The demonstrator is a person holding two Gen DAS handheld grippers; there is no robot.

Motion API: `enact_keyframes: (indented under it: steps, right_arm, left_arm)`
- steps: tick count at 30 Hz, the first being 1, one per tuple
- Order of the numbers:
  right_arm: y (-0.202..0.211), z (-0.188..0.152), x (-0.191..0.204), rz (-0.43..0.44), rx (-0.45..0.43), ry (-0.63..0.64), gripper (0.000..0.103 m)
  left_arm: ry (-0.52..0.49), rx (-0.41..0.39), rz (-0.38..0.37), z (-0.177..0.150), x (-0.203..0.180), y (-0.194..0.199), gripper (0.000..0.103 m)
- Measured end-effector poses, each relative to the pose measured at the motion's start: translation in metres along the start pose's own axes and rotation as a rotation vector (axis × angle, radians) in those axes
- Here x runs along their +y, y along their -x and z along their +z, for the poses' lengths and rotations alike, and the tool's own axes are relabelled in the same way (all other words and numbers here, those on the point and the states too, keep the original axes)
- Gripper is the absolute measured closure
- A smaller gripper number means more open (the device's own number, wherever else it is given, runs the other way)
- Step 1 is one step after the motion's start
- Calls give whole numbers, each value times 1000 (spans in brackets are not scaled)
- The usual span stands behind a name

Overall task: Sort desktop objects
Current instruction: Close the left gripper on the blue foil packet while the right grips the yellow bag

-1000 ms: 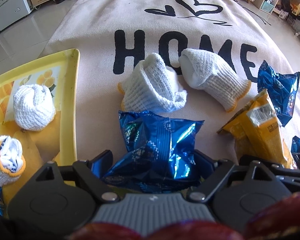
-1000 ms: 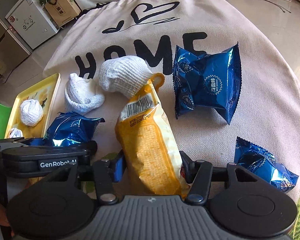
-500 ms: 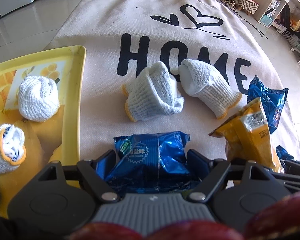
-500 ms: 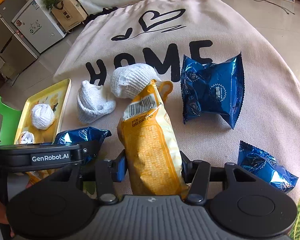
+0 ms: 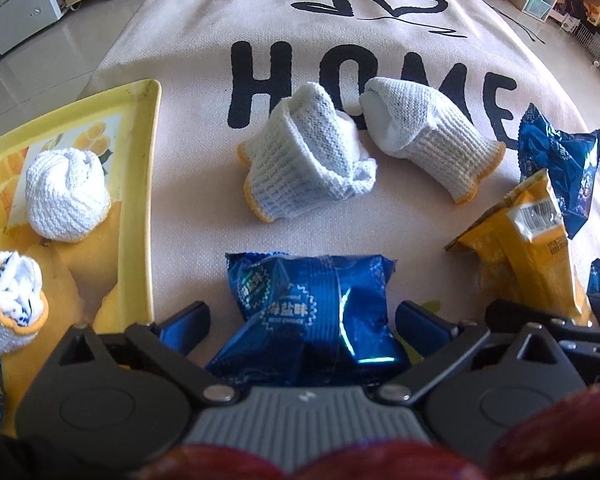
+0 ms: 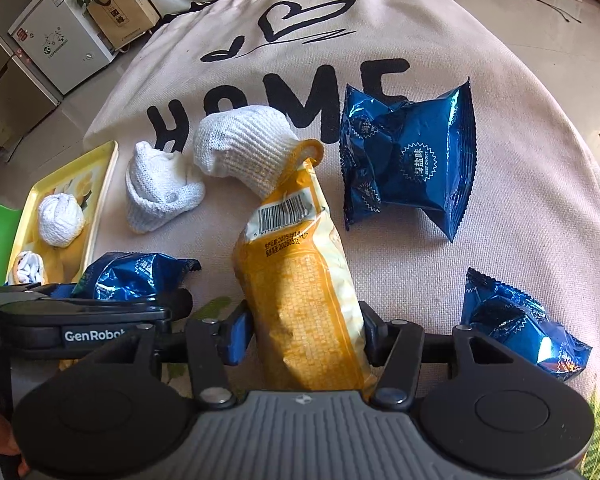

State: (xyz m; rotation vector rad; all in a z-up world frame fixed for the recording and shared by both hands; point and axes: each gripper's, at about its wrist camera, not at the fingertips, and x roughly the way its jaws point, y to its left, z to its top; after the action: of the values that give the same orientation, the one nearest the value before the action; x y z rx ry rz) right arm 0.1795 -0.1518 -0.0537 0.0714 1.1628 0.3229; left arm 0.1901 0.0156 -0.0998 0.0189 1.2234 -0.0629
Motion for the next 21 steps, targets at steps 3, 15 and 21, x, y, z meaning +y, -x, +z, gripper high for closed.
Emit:
enact_keyframes:
  steps: [3,15,21]
  right_arm:
    - [-1,0,-1,-3,-7,-4,39]
    - [-2,2,-2,0,-10,-5,31]
    - [-4,4,-3,-3,-13,0,31]
  left_arm:
    - [-15,-5,22,-1,-4,-1,0]
    - [5,-33,31,-2,-4,-2,0]
    - [2,-36,30,-2,-5,-1,0]
